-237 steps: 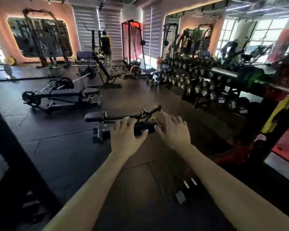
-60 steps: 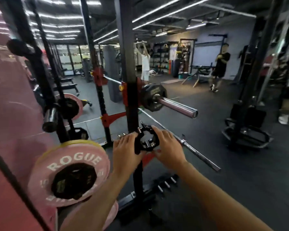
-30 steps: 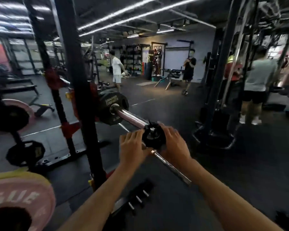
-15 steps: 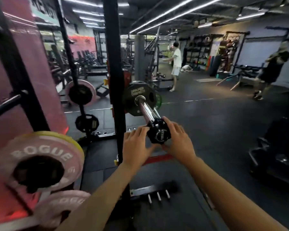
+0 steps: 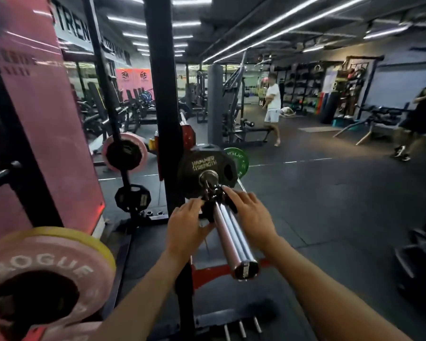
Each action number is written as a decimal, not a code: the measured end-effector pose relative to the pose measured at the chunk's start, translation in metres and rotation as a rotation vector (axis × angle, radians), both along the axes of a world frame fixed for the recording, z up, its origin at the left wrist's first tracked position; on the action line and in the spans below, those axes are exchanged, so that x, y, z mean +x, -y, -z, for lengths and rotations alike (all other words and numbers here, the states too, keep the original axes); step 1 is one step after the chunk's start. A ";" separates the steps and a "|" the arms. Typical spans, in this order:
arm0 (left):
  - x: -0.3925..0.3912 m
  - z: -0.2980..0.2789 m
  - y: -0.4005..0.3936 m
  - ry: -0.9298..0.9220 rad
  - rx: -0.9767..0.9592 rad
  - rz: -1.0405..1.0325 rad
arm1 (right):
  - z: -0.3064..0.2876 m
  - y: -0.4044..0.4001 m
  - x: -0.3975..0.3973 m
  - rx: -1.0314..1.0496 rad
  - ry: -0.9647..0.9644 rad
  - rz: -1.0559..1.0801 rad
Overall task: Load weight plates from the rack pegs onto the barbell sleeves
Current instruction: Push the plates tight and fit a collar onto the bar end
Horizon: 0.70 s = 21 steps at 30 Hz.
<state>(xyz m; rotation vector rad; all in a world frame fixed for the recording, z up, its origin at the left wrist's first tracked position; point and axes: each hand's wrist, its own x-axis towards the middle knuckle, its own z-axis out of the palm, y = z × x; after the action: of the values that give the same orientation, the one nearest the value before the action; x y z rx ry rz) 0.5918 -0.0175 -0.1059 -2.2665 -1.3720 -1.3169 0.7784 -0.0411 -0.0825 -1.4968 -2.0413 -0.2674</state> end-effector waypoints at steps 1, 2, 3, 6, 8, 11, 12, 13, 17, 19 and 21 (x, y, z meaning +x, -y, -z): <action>0.000 -0.001 -0.011 0.006 -0.002 0.003 | -0.001 -0.011 0.000 -0.003 0.007 -0.008; 0.000 -0.002 -0.021 0.017 -0.003 0.012 | -0.002 -0.023 0.001 -0.004 0.011 -0.013; -0.001 -0.003 -0.032 0.026 -0.002 0.023 | -0.003 -0.033 0.000 -0.006 0.015 -0.015; -0.002 -0.008 -0.056 0.023 -0.033 0.030 | -0.003 -0.058 -0.003 -0.012 0.045 0.000; -0.002 -0.012 -0.065 0.015 -0.062 0.028 | -0.001 -0.069 -0.004 -0.007 0.039 0.001; -0.003 -0.019 -0.075 0.025 -0.082 -0.009 | 0.002 -0.077 -0.006 0.022 -0.005 -0.026; -0.003 -0.021 -0.078 0.053 -0.110 -0.020 | 0.003 -0.079 -0.006 0.037 -0.050 -0.037; -0.002 -0.023 -0.079 0.090 -0.141 -0.024 | 0.002 -0.081 -0.007 0.050 -0.101 -0.050; 0.007 -0.023 -0.082 0.131 -0.172 0.025 | -0.008 -0.088 -0.006 0.092 -0.133 -0.108; 0.011 -0.023 -0.082 0.178 -0.219 0.054 | -0.010 -0.092 -0.002 0.098 -0.106 -0.123; 0.011 -0.024 -0.084 0.197 -0.221 0.063 | -0.008 -0.096 0.001 0.097 -0.090 -0.143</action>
<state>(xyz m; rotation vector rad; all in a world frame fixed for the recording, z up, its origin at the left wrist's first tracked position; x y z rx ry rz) 0.6027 0.0661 -0.0820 -2.3906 -1.5944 -1.5120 0.7799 0.0551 -0.0745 -1.2749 -2.0227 -0.2341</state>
